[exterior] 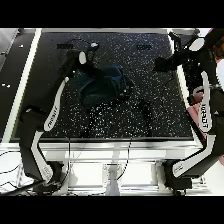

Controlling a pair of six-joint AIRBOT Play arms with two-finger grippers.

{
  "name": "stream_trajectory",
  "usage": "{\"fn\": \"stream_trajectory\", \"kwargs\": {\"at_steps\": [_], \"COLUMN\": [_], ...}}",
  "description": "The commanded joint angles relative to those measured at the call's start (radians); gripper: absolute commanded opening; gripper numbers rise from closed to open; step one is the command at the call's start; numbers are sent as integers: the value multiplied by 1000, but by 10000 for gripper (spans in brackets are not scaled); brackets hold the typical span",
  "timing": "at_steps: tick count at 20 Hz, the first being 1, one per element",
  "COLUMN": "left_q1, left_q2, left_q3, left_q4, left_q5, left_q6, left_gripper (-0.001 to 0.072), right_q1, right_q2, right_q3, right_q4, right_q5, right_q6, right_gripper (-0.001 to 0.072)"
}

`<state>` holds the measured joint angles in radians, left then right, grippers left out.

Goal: Fold the clothes and pants, and hang the long-sleeved shirts on hangers.

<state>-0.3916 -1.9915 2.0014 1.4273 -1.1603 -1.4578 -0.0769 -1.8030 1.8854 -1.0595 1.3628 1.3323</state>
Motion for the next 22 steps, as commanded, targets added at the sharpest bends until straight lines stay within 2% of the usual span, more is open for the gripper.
{"fn": "stream_trajectory", "kwargs": {"at_steps": [1,3,6,7,8,9,10,11,12,15,17,22], "left_q1": [-82,-122,-156,-159,-159,-159,-157,-157,-158,-163,-168,-181], "left_q2": [3,9,68,98,125,154,183,219,254,326,333,384], "left_q3": [-4,-7,-74,-119,-171,-238,-303,-371,-427,-573,-657,-723], "left_q4": [-69,-71,-68,-67,-66,-67,-67,-67,-68,-69,-68,-74], "left_q5": [-112,-189,-200,-204,-209,-209,-196,-168,-129,-41,8,85], "left_q6": [7,5,-4,-4,-3,-3,0,6,7,-20,-20,-19], "left_gripper": [13,12,12,13,12,13,13,13,13,13,13,13], "right_q1": [-4,-4,-4,-4,-3,-3,-3,-3,1,42,100,247], "right_q2": [-12,-12,-12,-12,-12,-12,-12,-12,-13,-38,-70,-113], "right_q3": [0,0,0,0,0,0,0,0,0,0,0,1], "right_q4": [55,67,71,71,71,73,80,84,88,93,90,25], "right_q5": [13,17,10,2,-6,-18,-29,-52,-77,-136,-138,-276], "right_q6": [-18,-18,-18,-18,-18,-18,-18,-18,-14,-14,-17,-19], "right_gripper": [35,34,45,128,296,365,366,476,545,578,632,632]}}
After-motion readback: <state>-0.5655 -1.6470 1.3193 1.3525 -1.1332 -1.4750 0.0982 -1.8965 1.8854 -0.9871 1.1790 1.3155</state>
